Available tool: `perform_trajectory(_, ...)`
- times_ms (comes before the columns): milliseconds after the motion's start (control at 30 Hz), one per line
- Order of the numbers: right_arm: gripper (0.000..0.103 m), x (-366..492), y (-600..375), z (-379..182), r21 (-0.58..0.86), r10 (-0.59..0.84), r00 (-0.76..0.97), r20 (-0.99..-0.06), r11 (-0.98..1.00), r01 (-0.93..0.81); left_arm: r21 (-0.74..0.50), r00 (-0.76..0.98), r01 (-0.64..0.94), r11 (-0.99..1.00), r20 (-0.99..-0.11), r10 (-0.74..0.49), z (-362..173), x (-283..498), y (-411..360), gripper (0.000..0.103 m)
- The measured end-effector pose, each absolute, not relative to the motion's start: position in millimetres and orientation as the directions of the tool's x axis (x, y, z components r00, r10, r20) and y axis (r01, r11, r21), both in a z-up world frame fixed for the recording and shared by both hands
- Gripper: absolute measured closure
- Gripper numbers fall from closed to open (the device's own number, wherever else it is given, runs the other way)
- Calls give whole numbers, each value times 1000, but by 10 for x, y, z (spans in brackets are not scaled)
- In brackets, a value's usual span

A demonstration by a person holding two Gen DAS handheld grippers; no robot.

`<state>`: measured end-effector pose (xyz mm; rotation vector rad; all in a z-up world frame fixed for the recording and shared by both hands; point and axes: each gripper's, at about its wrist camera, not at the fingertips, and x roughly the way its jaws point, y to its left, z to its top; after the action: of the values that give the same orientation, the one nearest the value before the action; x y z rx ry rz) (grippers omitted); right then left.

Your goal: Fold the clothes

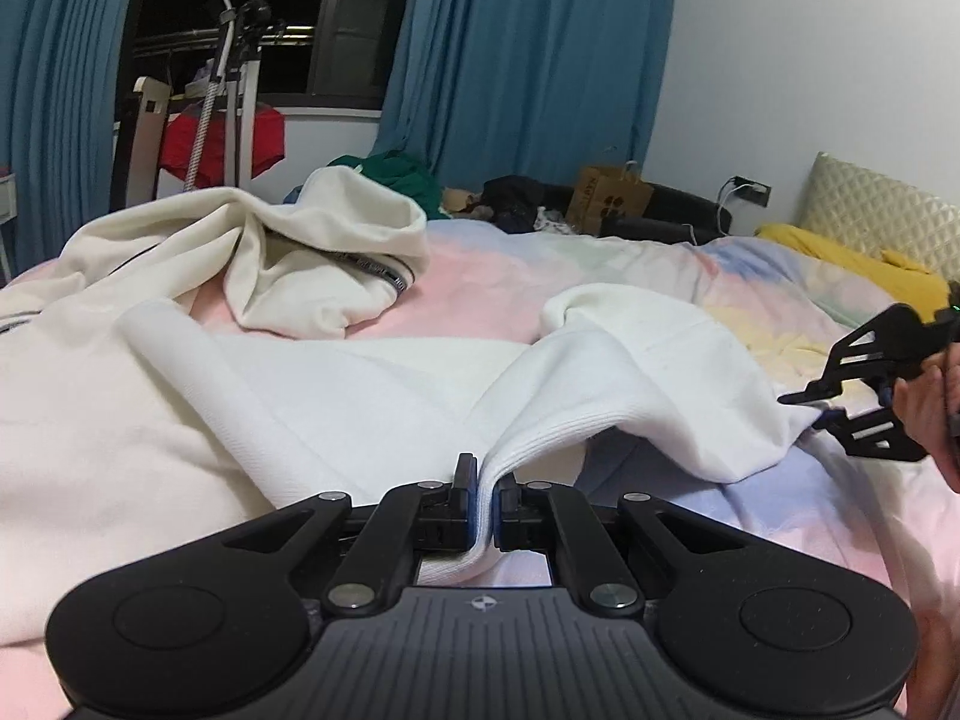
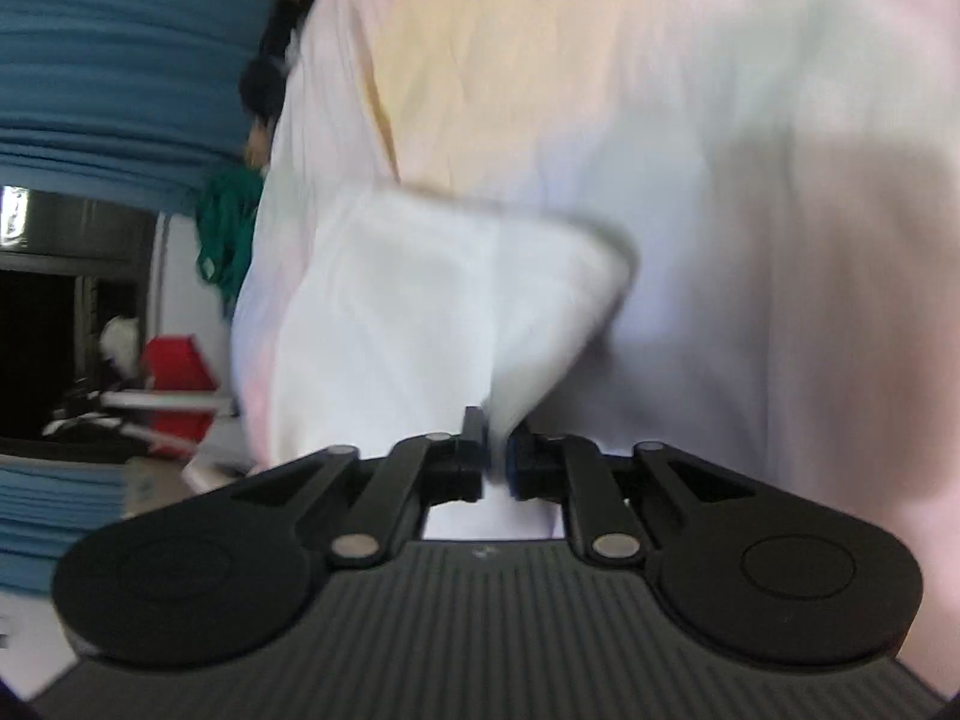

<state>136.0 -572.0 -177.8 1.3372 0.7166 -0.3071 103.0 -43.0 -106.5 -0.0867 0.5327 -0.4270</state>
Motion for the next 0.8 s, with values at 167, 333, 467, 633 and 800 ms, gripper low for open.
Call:
perform_trajectory(167, 46, 1308, -5598, -1873, 793, 298, 736, -608, 197, 576, -188, 780, 350, 918, -484, -397, -1084, 1017, -420, 96)
perform_trajectory(333, 45, 1374, -5516, -1867, 781, 289, 725, -625, 248, 574, -246, 779, 319, 915, -482, -402, -1094, 981, -349, 94)
perform_trajectory(467, 52, 1390, -5572, -1832, 784, 221, 756, -617, 258, 564, -239, 779, 311, 920, -491, -391, -1145, 990, -339, 93)
perform_trajectory(633, 83, 1485, -5619, -1765, 759, 105, 777, -620, 330, 561, -249, 776, 286, 925, -506, -376, -1213, 1049, -323, 92)
perform_trajectory(800, 92, 1601, -5639, -1686, 706, 19, 772, -635, 420, 571, -256, 773, 295, 920, -502, -388, -1201, 1050, -326, 91)
